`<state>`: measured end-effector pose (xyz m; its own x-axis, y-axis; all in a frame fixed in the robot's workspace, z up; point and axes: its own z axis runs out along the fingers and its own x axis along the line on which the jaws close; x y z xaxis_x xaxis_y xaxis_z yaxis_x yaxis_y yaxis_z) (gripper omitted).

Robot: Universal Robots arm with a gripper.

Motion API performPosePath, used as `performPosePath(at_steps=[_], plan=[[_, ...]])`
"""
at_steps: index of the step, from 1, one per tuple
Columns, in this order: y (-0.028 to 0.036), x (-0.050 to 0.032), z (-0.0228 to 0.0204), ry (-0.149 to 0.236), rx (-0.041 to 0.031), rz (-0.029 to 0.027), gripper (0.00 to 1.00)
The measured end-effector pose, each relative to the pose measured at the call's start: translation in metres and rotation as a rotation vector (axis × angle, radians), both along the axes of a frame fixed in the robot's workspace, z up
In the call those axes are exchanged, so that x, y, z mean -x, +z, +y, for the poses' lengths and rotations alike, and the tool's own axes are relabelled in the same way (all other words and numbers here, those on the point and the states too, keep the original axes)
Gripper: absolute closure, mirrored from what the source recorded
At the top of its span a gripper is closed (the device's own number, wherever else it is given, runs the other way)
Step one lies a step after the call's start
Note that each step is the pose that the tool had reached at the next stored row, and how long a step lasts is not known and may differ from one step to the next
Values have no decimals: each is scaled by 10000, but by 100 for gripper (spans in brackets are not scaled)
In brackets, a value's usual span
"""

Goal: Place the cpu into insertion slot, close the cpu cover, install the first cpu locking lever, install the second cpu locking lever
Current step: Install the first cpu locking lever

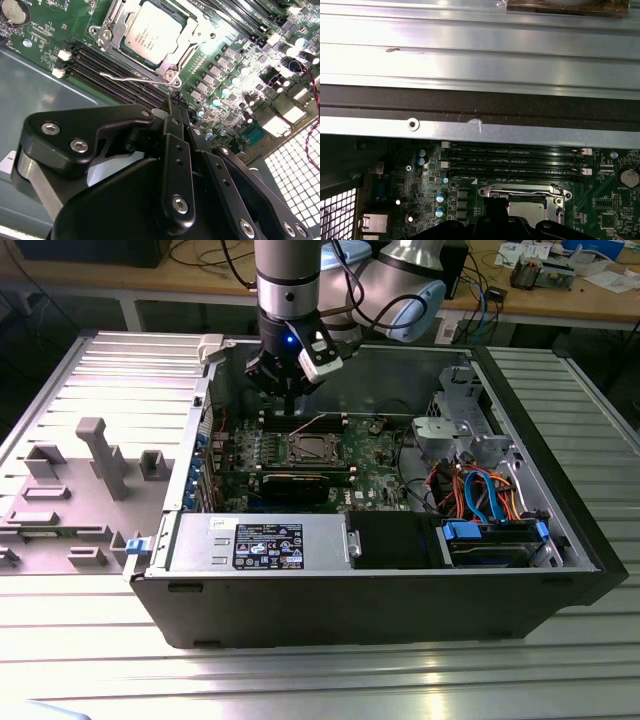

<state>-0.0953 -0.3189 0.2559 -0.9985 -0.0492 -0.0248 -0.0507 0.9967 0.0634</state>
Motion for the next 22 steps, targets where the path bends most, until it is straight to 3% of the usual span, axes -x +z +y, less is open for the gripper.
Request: performPosePath(at_steps=[8,9,10,12,13,14,22], plan=[[-1,0,0,0,0,-1,89],[-4,-2,0,1,-157,-1,89],[-8,-7,0,-1,-246,-1,89],[-13,-15,0,-8,-252,0,89],[-26,-38,0,-62,-362,-2,89],[-32,-49,0,-79,-392,-3,89],[-144,-193,14,-207,-393,-3,89]])
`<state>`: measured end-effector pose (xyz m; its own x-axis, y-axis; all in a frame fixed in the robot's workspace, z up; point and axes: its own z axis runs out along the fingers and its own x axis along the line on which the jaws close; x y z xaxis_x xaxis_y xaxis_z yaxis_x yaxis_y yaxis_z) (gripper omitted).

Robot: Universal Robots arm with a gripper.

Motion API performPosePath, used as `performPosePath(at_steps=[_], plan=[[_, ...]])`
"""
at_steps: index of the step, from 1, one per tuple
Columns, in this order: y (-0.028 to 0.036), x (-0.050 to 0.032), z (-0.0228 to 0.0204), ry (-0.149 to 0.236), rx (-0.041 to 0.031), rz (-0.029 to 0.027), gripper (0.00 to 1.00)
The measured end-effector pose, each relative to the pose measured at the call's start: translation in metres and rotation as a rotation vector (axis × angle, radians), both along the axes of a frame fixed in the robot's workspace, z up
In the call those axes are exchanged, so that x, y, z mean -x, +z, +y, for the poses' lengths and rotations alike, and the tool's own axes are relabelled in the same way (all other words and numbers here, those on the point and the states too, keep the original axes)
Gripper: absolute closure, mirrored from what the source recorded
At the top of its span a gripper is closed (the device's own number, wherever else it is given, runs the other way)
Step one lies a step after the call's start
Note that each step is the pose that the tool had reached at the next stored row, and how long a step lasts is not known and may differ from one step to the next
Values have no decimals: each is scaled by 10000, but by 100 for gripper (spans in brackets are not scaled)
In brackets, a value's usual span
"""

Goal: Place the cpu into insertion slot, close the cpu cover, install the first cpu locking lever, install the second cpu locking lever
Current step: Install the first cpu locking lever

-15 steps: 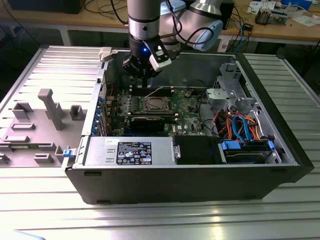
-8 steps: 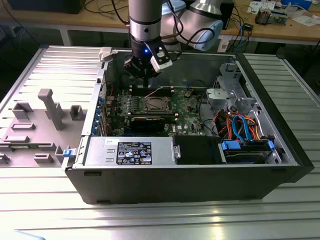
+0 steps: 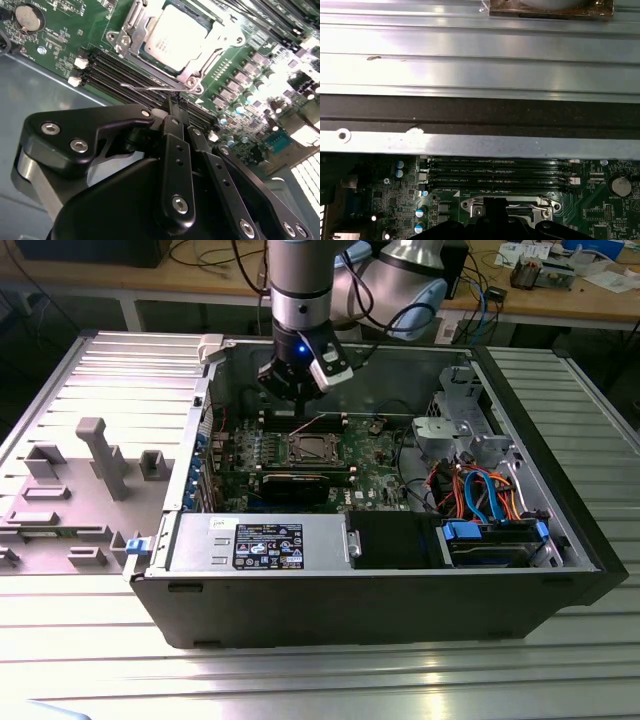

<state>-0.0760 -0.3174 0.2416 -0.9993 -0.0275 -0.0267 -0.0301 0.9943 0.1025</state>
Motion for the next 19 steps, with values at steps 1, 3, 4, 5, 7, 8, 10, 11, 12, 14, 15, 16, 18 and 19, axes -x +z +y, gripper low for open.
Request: performPosePath(at_steps=[1,3,4,5,7,8,10,11,12,14,15,16,18,19], plan=[[-9,-17,5,-4,-1,-2,89],[-24,-41,8,-10,1,1,89],[-25,-41,8,-11,0,0,89],[-25,-42,8,-10,0,0,89],[-33,-42,9,-11,-1,-1,89],[-33,-42,9,-10,-1,0,89],[-34,-42,9,-12,-1,-1,89],[-34,-42,9,-11,-1,0,89],[-34,-42,9,-11,-1,-1,89],[-35,-42,9,-12,-1,-1,89],[-35,-42,9,-12,-1,0,89],[-35,-42,9,-10,-1,-1,89],[-36,-42,13,-12,-2,-1,89],[-36,-55,22,-11,-2,-1,89]])
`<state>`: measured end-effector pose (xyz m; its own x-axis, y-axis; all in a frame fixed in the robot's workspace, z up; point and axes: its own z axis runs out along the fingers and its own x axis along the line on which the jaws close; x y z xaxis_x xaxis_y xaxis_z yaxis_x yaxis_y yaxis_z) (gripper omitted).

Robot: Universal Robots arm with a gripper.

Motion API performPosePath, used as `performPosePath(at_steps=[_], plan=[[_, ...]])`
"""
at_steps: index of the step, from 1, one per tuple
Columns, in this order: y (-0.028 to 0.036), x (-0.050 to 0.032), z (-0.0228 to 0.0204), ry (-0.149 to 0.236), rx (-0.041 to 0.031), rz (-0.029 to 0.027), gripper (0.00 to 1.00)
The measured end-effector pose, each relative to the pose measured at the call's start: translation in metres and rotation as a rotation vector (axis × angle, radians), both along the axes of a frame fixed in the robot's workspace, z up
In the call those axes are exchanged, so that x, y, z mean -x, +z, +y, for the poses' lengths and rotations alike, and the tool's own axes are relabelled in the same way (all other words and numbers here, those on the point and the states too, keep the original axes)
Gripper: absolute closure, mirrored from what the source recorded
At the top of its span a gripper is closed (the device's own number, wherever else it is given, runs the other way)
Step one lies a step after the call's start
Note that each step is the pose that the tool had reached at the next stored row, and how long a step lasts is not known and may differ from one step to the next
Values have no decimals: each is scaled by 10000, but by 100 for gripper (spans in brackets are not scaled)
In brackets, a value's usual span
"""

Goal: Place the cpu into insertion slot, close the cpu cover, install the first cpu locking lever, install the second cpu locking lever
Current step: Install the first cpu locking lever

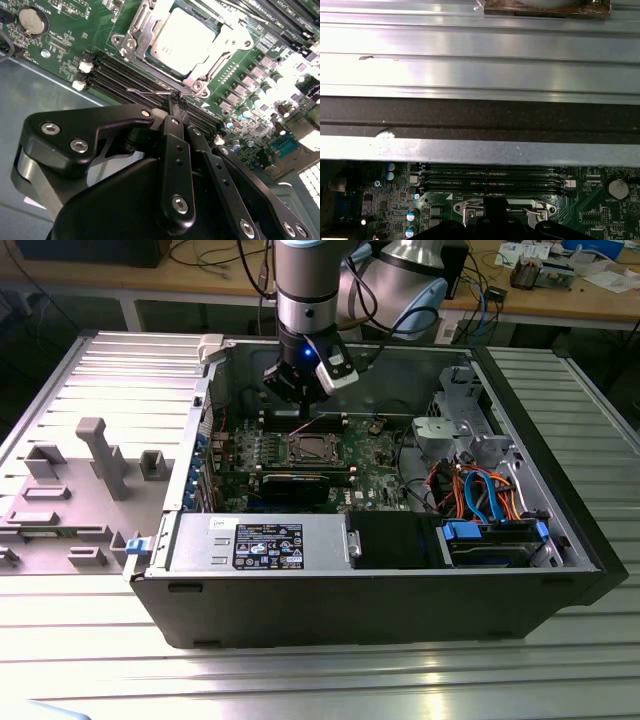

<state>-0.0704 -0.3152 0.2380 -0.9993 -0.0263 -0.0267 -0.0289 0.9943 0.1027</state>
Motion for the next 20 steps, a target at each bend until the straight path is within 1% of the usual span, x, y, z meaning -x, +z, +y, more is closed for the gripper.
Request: performPosePath(at_steps=[4,13,15,18,20], plan=[[-10,-18,12,-1,-1,-1,89],[-46,-93,58,0,21,0,89],[-51,-105,59,0,33,0,89],[-70,-151,62,-1,61,1,89],[-81,-175,62,0,64,1,89]])
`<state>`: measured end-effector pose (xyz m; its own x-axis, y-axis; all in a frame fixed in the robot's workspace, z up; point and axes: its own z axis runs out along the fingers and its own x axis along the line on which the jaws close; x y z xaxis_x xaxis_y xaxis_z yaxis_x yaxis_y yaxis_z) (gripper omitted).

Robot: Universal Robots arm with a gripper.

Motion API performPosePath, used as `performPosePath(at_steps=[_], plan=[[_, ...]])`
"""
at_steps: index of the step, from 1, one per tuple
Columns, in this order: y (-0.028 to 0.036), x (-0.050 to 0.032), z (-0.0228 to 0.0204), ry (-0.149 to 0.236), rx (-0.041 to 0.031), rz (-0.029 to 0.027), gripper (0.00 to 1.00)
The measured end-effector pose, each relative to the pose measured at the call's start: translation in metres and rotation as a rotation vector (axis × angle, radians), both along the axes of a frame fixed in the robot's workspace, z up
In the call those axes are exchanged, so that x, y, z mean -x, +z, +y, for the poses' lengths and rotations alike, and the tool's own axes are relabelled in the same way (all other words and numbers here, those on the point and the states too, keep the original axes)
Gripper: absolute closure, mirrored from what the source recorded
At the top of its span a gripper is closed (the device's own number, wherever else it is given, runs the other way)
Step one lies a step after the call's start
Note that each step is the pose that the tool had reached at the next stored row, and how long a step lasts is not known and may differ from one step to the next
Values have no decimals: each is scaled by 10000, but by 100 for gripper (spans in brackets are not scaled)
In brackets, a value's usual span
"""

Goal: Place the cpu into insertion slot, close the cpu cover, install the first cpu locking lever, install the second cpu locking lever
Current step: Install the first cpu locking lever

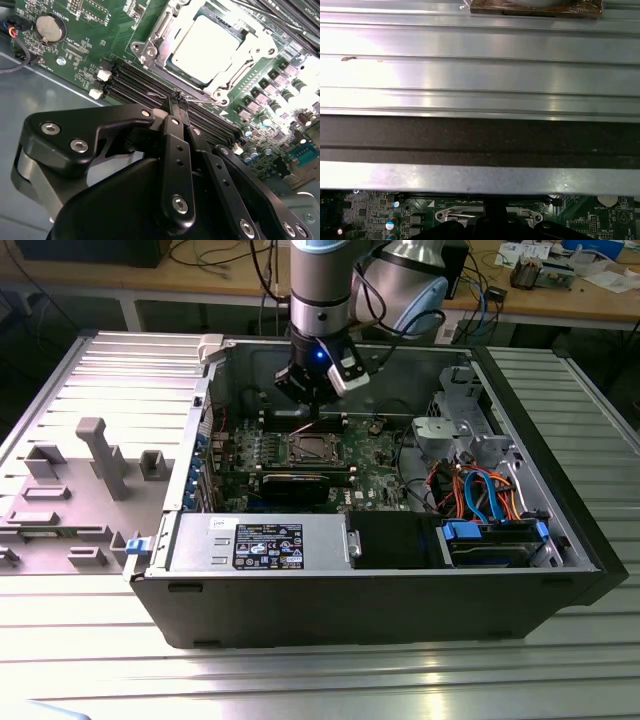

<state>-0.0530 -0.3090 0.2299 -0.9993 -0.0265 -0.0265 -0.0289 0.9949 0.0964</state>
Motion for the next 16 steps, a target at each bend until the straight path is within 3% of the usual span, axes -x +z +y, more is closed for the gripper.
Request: performPosePath(at_steps=[3,16], plan=[[-32,-54,0,1,-1,-1,89],[-155,-126,0,0,0,0,89]])
